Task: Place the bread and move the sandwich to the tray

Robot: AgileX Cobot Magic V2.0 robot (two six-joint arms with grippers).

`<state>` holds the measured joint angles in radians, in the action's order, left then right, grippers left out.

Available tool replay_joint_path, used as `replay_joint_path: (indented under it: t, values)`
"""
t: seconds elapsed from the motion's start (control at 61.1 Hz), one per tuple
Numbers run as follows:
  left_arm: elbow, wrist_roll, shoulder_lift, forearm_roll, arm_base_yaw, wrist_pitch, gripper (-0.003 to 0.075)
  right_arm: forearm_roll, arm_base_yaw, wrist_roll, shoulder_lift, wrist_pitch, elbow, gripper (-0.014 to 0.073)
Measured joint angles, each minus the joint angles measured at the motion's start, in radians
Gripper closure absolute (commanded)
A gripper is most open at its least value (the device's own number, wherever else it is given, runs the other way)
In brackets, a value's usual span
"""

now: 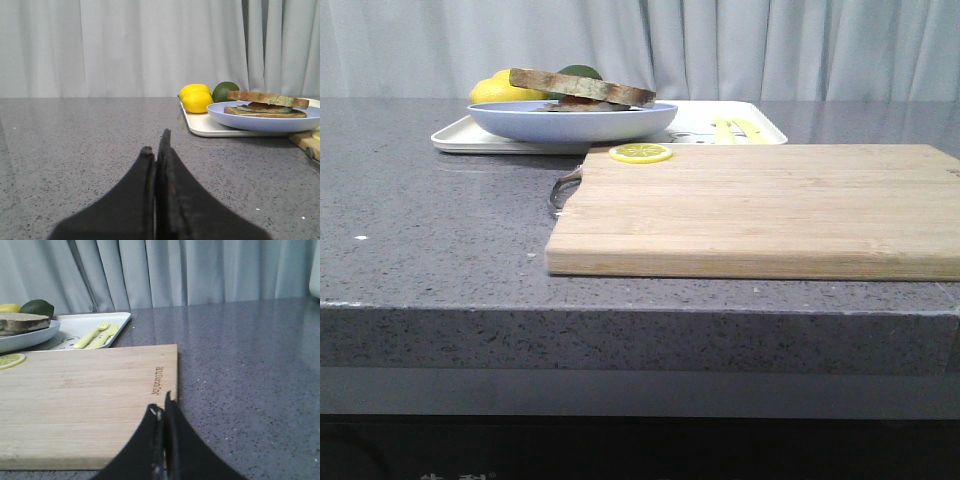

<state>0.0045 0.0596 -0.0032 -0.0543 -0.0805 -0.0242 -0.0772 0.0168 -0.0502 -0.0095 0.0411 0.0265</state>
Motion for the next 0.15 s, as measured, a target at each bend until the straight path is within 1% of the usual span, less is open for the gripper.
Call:
replay_joint_path:
  t: [0.147]
  values:
    - [0.0, 0.0, 0.0, 0.0, 0.0, 0.0, 0.0741, 0.0, 0.0, 0.0, 0.0, 0.0, 0.0, 0.0709]
